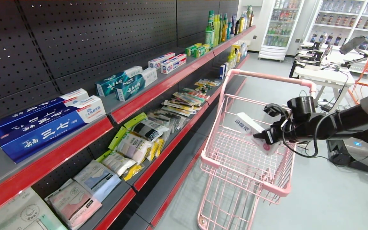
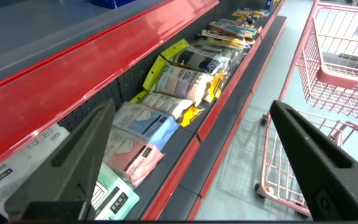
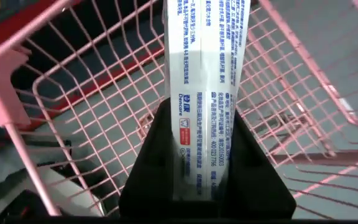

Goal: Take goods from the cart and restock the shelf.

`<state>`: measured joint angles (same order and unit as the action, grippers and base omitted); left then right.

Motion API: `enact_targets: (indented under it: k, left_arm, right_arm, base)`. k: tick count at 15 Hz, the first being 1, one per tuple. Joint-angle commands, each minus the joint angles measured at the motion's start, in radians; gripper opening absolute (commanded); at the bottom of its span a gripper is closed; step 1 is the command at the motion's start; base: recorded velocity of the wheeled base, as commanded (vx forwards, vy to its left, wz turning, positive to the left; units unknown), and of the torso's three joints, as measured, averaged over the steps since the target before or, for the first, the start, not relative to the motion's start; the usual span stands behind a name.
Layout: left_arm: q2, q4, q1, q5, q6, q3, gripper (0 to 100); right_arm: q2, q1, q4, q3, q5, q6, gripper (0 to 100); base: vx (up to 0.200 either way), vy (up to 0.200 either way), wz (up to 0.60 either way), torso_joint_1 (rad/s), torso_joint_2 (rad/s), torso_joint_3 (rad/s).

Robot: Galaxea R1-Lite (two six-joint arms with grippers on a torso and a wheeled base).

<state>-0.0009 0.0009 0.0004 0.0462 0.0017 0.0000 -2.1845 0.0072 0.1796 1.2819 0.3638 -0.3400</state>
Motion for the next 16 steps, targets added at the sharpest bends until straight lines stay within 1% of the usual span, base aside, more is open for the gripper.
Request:
enact_targets:
  k: [1, 2, 3, 4, 5, 6, 7, 9, 11, 12, 14, 15, 16]
  left_arm:
    - [0.001, 0.001, 0.000, 0.000, 0.000, 0.000, 100]
    - [0.001, -0.001, 0.000, 0.000, 0.000, 0.000, 100]
    - [0.001, -0.001, 0.001, 0.000, 0.000, 0.000, 100]
    - [0.001, 0.001, 0.000, 0.000, 0.000, 0.000, 100]
    - [0.001, -0.001, 0.001, 0.000, 0.000, 0.000, 100]
    - [0.001, 0.001, 0.000, 0.000, 0.000, 0.000, 100]
    - [0.001, -0.001, 0.001, 0.000, 0.000, 0.000, 100]
    - [0.001, 0.001, 0.000, 0.000, 0.000, 0.000, 100]
    - [0.001, -0.001, 0.000, 0.000, 0.000, 0.000, 100]
    - [0.001, 0.001, 0.000, 0.000, 0.000, 0.000, 100]
    - [0.001, -0.001, 0.001, 0.000, 0.000, 0.000, 100]
    - [0.001, -0.001, 0.001, 0.000, 0.000, 0.000, 100]
    - [0.001, 0.001, 0.000, 0.000, 0.000, 0.000, 100]
  right_arm:
    - [0.236, 0.016, 0.001, -0.079, -0.106, 0.079, 0]
    - [0.304, 0.028, 0.001, -0.127, -0.144, 0.107, 0]
    - [0.321, 0.034, 0.001, -0.138, -0.155, 0.115, 0]
    - [0.465, 0.088, 0.000, -0.223, -0.292, 0.188, 0]
    - [0.508, 0.108, -0.002, -0.250, -0.329, 0.211, 0]
    - [0.634, 0.151, -0.006, -0.325, -0.396, 0.257, 0]
    - [0.736, 0.169, -0.009, -0.388, -0.430, 0.259, 0]
    - [0.919, 0.175, -0.012, -0.497, -0.473, 0.249, 0]
    - [1.091, 0.163, -0.014, -0.589, -0.497, 0.234, 0]
    - [1.171, 0.145, -0.045, -0.624, -0.497, 0.234, 0]
    - [1.327, 0.122, -0.187, -0.655, -0.488, 0.234, 0]
    - [1.373, 0.120, -0.232, -0.662, -0.496, 0.236, 0]
    - [1.401, 0.112, -0.244, -0.670, -0.497, 0.237, 0]
  base:
    - [0.000, 0.000, 0.00, 0.000, 0.00, 0.000]
    - [0.000, 0.000, 0.00, 0.000, 0.00, 0.000]
    - [0.000, 0.000, 0.00, 0.000, 0.00, 0.000]
    - [0.000, 0.000, 0.00, 0.000, 0.00, 0.000]
    - [0.000, 0.000, 0.00, 0.000, 0.00, 0.000]
    - [0.000, 0.000, 0.00, 0.000, 0.00, 0.000]
    - [0.000, 0.000, 0.00, 0.000, 0.00, 0.000]
    - [0.000, 0.000, 0.00, 0.000, 0.00, 0.000]
    - [0.000, 0.000, 0.00, 0.000, 0.00, 0.000]
    - [0.000, 0.000, 0.00, 0.000, 0.00, 0.000]
    - [0.000, 0.000, 0.00, 0.000, 0.00, 0.000]
    - [0.000, 0.000, 0.00, 0.000, 0.00, 0.000]
    - [0.000, 0.000, 0.00, 0.000, 0.00, 0.000]
